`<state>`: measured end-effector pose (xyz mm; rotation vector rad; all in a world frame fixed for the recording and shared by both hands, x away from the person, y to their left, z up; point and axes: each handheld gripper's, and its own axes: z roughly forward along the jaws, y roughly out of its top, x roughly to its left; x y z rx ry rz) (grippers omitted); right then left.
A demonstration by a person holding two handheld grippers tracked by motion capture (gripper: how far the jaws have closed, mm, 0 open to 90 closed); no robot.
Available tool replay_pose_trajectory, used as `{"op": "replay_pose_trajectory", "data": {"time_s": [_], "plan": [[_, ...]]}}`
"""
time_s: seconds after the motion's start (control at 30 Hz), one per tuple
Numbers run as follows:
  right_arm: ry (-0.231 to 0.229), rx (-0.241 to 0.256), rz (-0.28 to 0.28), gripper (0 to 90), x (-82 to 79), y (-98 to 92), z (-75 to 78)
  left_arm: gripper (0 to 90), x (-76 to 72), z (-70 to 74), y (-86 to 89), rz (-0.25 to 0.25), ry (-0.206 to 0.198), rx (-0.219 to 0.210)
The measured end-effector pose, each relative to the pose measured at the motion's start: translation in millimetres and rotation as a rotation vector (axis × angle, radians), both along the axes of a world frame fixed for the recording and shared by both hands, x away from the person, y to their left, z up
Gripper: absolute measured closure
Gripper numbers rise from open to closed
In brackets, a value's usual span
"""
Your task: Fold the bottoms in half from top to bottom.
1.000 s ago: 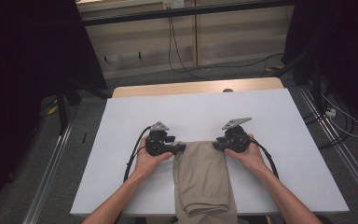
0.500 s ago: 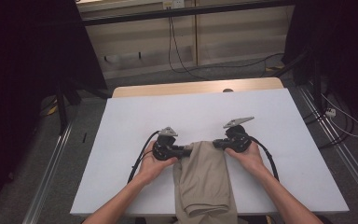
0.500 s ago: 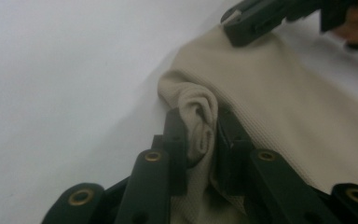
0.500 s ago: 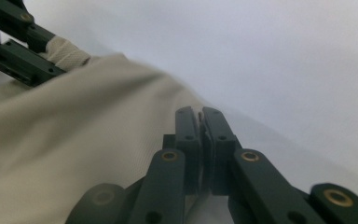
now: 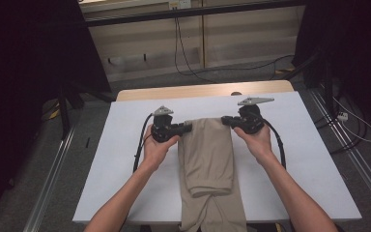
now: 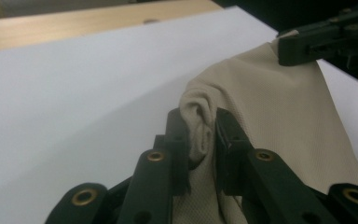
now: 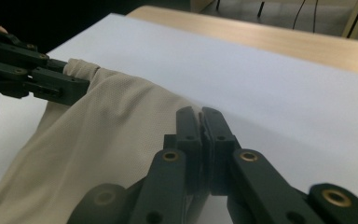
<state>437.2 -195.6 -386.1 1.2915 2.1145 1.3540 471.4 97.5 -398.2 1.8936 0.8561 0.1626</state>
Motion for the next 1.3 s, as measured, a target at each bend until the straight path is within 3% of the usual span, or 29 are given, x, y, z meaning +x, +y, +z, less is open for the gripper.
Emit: {"op": "replay_pose_trajectory", "data": {"time_s": [0.23, 0.57, 0.83, 0.93, 1.0, 1.03, 1.07, 1.13, 1.2, 1.3], "plan": [[-0.030, 0.010, -0.067, 86.7, 27.8, -1.6, 21.6, 77.9, 36.6, 12.8, -3.8, 0.063, -0.018, -0.034], [-0.059, 0.046, -0.126, 86.8, 67.8, -5.7, 51.1, 77.9, 82.0, 34.9, -11.8, 0.117, -0.041, -0.067], [-0.068, 0.064, -0.165, 86.7, 103.0, -8.5, 72.7, 77.8, 111.1, 60.6, -17.9, 0.147, -0.065, -0.042], [-0.039, 0.032, -0.177, 84.8, 118.1, -8.4, 69.9, 75.6, 115.7, 56.9, -21.8, 0.156, -0.060, -0.009], [-0.038, 0.027, -0.216, 69.8, 121.2, -7.9, 62.3, 63.2, 117.7, 44.6, -21.0, 0.179, -0.025, -0.016], [-0.013, 0.035, -0.237, 60.9, 122.9, -8.1, 55.5, 54.3, 117.8, 39.0, -19.8, 0.187, -0.011, 0.000], [-0.003, 0.025, -0.244, 57.6, 122.4, -7.7, 50.4, 49.3, 117.2, 35.4, -18.8, 0.187, -0.008, 0.014], [0.003, 0.014, -0.219, 56.2, 117.2, -6.5, 41.3, 44.4, 113.3, 27.5, -13.8, 0.187, 0.006, 0.016], [-0.001, 0.022, -0.178, 54.3, 106.0, -5.1, 34.4, 32.9, 105.2, 22.1, -8.1, 0.178, 0.022, 0.018], [-0.005, 0.021, -0.094, 54.4, 81.4, 0.4, 25.7, 31.6, 84.1, 12.5, 1.3, 0.147, 0.010, 0.016]]}}
